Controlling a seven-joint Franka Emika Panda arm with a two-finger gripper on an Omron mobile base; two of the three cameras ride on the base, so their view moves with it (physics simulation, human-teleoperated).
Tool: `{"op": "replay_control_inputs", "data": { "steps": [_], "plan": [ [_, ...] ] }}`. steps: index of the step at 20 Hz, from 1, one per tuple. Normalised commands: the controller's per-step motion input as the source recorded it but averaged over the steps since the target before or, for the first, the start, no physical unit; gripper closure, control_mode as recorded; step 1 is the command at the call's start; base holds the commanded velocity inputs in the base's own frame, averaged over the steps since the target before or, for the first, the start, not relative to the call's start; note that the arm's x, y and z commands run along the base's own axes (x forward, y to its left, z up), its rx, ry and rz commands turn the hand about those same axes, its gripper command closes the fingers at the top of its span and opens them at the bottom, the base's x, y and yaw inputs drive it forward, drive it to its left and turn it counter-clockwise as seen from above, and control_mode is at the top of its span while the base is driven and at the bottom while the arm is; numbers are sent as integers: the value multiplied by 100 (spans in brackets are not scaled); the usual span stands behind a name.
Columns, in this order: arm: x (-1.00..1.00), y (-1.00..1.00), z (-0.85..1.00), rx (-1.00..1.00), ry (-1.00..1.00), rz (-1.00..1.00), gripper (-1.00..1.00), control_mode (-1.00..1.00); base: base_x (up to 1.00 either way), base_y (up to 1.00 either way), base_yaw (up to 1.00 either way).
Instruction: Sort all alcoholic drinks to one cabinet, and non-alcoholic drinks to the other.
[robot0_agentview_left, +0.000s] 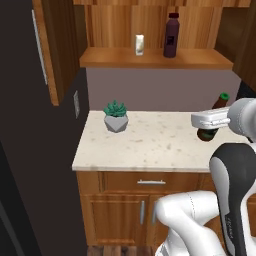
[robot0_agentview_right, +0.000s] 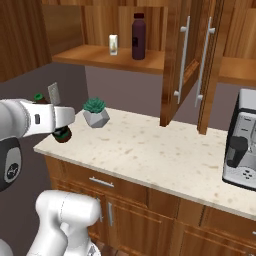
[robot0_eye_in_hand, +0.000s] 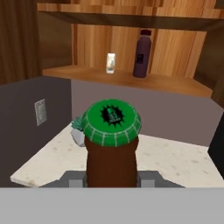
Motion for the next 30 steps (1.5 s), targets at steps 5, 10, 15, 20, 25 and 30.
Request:
{"op": "replay_control_inputs", "data": {
  "steps": [5,10,15,20,25,30],
  "plan": [
    [0,0,0,0,0,0,100,100,-52,-11,0],
    [0,0,0,0,0,0,100,100,-62,-18,-1],
    [0,0,0,0,0,0,100,100,-58,-32,-3],
    [0,0,0,0,0,0,100,100,-61,-44,-5],
    [0,0,0,0,0,0,100,100,-45,-60,-5],
    [0,0,0,0,0,0,100,100,-41,-59,-4]
  ]
}}
